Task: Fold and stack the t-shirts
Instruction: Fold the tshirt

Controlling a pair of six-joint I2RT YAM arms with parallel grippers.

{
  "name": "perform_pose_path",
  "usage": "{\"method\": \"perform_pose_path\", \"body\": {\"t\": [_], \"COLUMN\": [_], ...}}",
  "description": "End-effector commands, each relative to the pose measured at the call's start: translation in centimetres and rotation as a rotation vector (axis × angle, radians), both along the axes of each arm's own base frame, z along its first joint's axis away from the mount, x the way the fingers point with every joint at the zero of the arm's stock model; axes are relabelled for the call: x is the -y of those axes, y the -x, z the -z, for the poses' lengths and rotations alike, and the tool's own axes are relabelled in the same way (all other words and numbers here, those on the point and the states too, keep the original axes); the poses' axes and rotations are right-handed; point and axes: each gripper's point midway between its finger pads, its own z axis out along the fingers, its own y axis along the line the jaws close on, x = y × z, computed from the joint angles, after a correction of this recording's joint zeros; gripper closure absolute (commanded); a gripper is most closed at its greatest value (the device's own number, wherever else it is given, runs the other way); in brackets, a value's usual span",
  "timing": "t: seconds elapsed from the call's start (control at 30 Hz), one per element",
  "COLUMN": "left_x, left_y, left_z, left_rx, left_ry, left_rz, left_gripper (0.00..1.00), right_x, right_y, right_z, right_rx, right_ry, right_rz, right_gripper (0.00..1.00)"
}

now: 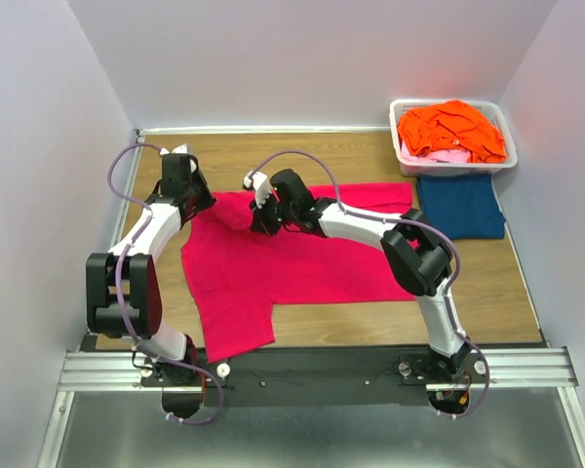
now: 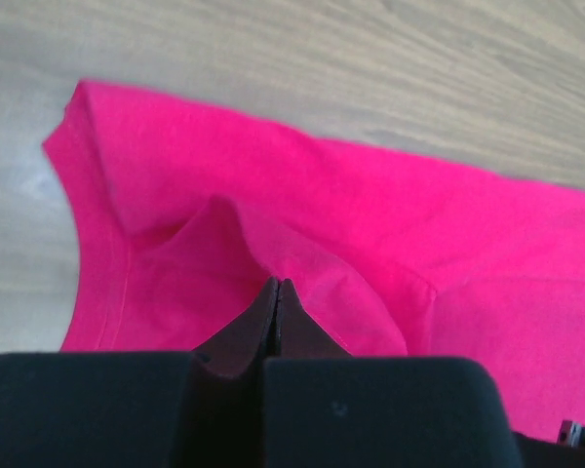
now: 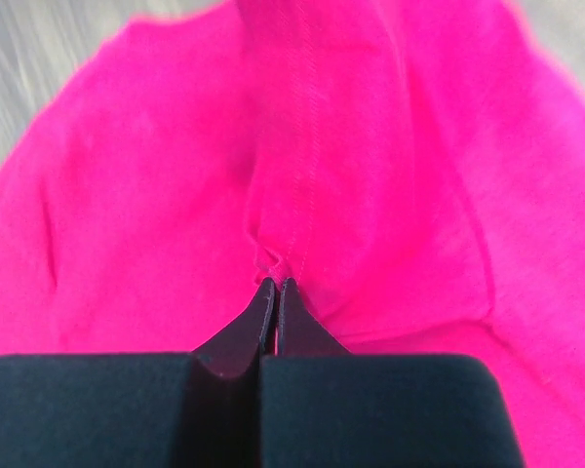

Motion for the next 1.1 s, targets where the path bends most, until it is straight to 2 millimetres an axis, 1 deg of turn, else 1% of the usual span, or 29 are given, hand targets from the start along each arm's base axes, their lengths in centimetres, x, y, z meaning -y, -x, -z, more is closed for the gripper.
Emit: {"method": "perform_pose_path", "body": {"t": [0.0,0.07,0.1,0.13,0.17,0.2,0.23,0.33,0.37,0.47,0.5,0.57,0.63,0.73,0.93,0.97,1.07], "left_x": [-0.9,-0.8,-0.8,-0.8,-0.9,-0.9,-0.8,-0.9,-1.1,-1.6,-2.2,-2.4,-2.5,-2.3,-2.2,-2.0,-1.7], "left_y": [3.1,4.3,5.4,5.9,6.9,7.3,7.8,9.4,10.0,11.1,11.2,11.5,12.1,12.3,12.9,13.2,13.3], "left_z": [0.4,0.8,1.4,1.6,2.6,2.5,2.7,3.2,3.2,2.9,3.0,3.1,3.9,4.6,6.1,6.6,7.0], "left_rx": [-0.042,-0.059,-0.071,-0.077,-0.102,-0.094,-0.102,-0.119,-0.127,-0.134,-0.134,-0.137,-0.157,-0.174,-0.203,-0.214,-0.221], "left_ry": [-0.031,-0.024,-0.02,-0.011,-0.01,-0.006,0.002,0.011,0.009,-0.006,-0.027,-0.036,-0.034,-0.026,-0.027,-0.024,-0.01], "left_rz": [-0.035,-0.039,-0.043,-0.051,-0.057,-0.06,-0.066,-0.082,-0.095,-0.126,-0.15,-0.16,-0.166,-0.167,-0.165,-0.163,-0.161], "left_gripper": [1.0,1.0,1.0,1.0,1.0,1.0,1.0,1.0,1.0,1.0,1.0,1.0,1.0,1.0,1.0,1.0,1.0], "right_x": [0.8,1.1,1.1,1.2,1.3,1.2,1.3,1.3,1.3,1.4,1.5,1.6,1.8,1.8,2.4,2.4,2.7], "right_y": [2.6,3.2,3.5,3.6,3.7,3.7,3.8,3.6,3.6,3.9,3.9,4.1,4.5,4.8,5.0,4.9,4.8], "right_z": [0.6,1.1,1.4,1.8,2.1,2.4,3.0,3.6,3.9,4.4,4.3,4.3,4.1,4.2,5.6,5.8,6.0], "right_rx": [-0.027,-0.042,-0.048,-0.054,-0.06,-0.061,-0.07,-0.074,-0.075,-0.083,-0.083,-0.084,-0.085,-0.088,-0.104,-0.102,-0.099], "right_ry": [0.022,0.032,0.035,0.04,0.045,0.048,0.055,0.064,0.068,0.078,0.079,0.085,0.085,0.088,0.125,0.134,0.152], "right_rz": [-0.091,-0.109,-0.121,-0.126,-0.129,-0.132,-0.135,-0.136,-0.138,-0.148,-0.152,-0.161,-0.176,-0.192,-0.2,-0.197,-0.192], "right_gripper": [0.99,0.99,0.99,0.99,0.98,0.98,0.98,0.98,0.98,0.97,0.97,0.97,0.97,0.96,0.95,0.94,0.94]}}
